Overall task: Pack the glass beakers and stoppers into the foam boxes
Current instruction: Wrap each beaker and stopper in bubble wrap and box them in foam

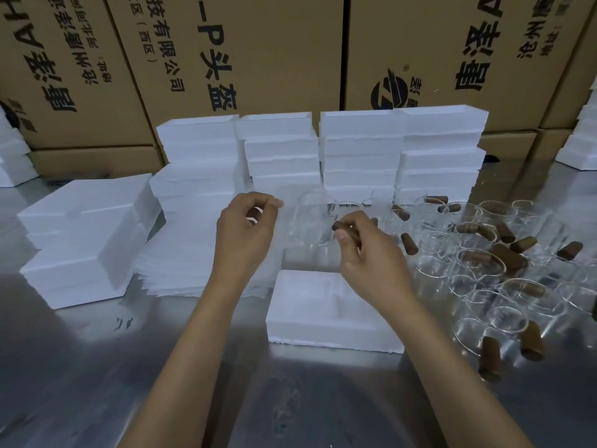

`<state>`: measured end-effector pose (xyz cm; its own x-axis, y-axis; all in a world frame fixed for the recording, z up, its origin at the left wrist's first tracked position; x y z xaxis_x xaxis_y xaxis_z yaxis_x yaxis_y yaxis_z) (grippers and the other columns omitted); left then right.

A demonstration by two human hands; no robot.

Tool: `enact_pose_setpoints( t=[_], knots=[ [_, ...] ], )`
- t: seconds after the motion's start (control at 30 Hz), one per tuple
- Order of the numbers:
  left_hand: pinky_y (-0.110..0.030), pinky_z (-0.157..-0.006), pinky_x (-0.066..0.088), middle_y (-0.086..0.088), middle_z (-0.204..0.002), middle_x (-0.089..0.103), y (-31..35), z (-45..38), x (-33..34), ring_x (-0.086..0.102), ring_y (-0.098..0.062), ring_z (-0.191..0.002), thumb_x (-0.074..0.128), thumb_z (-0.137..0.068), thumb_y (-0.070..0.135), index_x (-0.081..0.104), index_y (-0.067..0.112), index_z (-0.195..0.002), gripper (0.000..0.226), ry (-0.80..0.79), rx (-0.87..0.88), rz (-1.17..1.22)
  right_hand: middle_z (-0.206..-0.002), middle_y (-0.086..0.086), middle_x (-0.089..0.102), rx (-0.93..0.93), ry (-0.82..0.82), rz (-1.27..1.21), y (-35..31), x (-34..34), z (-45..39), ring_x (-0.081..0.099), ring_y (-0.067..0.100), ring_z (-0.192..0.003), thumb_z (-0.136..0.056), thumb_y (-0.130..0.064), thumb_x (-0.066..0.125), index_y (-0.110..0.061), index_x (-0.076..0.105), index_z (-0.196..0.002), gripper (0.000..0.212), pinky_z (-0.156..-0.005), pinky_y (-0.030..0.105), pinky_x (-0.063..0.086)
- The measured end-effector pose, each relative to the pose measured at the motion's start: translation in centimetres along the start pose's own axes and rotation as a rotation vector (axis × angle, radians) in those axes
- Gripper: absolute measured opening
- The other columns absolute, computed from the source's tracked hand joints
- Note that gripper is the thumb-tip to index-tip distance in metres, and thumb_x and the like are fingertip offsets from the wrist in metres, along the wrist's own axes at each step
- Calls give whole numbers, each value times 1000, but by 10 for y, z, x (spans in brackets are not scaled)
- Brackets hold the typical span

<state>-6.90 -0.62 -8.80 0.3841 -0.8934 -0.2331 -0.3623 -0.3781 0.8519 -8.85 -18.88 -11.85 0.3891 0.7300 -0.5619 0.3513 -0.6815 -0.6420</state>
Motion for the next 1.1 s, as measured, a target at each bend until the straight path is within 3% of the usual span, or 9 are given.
enact_pose_setpoints(
  t=[0.2, 0.37, 0.47, 0.57, 0.67, 0.83, 0.93, 1.0, 1.1],
  knots=[
    [-18, -71, 45, 9, -92, 70, 18, 16, 13, 62, -4, -83, 66, -94, 21, 77, 19, -90, 12, -160, 174, 35, -89, -9, 61, -93, 2, 172, 1, 4, 2, 53, 13, -83, -100, -26, 46, -22, 57, -101, 12, -62, 32, 37],
    [-17, -72, 49, 7, -82, 74, 29, 34, 27, 67, -10, -79, 72, -89, 19, 80, 20, -84, 9, -459, 140, 118, -63, -10, 59, 436, 4, -594, 3, 2, -6, 51, 10, -61, -94, -20, 57, -11, 66, -86, 14, -65, 30, 41],
    [-23, -67, 55, 2, -80, 76, 31, 40, 31, 72, -14, -76, 68, -90, 16, 79, 14, -91, 11, -539, 61, 195, -75, 8, 63, 595, -86, -959, 4, -5, -8, 54, 22, -75, -70, -16, 54, -6, 67, -85, 22, -72, 35, 42],
    [-31, -64, 55, 4, -81, 74, 34, 35, 24, 69, -15, -75, 63, -89, 14, 74, 16, -90, 12, -197, 143, 211, -97, 16, 71, 506, -164, -1070, 9, -8, -10, 65, 31, -90, -94, -8, 53, -5, 70, -99, 18, -81, 40, 51],
    [-21, -87, 48, 9, -113, 61, 28, 22, 6, 59, -8, -104, 65, -92, 19, 61, 21, -116, 25, 197, 336, 0, -95, 9, 76, 417, -309, -1090, 12, -13, -10, 71, 22, -83, -101, -7, 46, -8, 70, -105, 25, -73, 34, 58],
    [-13, -99, 38, 14, -147, 46, 6, -1, -17, 46, -1, -128, 64, -82, 62, 37, 40, -146, 73, -132, -51, 56, -80, 3, 72, 306, -573, -1075, 11, -16, -3, 66, 14, -60, -97, -12, 49, -6, 63, -105, 17, -47, 25, 45],
    [-29, -102, 45, 20, -130, 63, 0, 0, -16, 61, 1, -115, 69, -72, 68, 58, 56, -122, 53, -315, -211, 215, -96, 10, 73, 295, -612, -1060, 8, -13, -2, 66, 21, -58, -99, -22, 52, -10, 59, -120, 26, -47, 31, 43],
    [-17, -87, 46, 35, -106, 68, -1, 4, -12, 63, 16, -97, 73, -64, 68, 64, 65, -95, 33, -368, -257, 297, -108, 26, 68, 302, -620, -1030, 8, -10, 0, 63, 22, -57, -102, -27, 52, -14, 63, -120, 25, -51, 32, 42],
    [-7, -78, 48, 38, -102, 66, -4, 7, -3, 60, 21, -95, 79, -57, 67, 59, 53, -116, 64, -420, -313, 396, -116, 50, 49, 345, -595, -1063, 6, -5, 4, 57, 23, -57, -96, -32, 59, -11, 67, -117, 31, -46, 29, 43]
  ],
)
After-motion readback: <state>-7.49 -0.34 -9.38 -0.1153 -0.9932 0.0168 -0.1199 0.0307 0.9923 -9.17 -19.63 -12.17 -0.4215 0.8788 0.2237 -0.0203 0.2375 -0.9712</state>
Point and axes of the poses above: each hand's wrist, its own z-axis away from the middle knuckle, its own x-axis out of the palm, y = z × x, the point moved 1 cm from there along -z, towards the middle knuckle
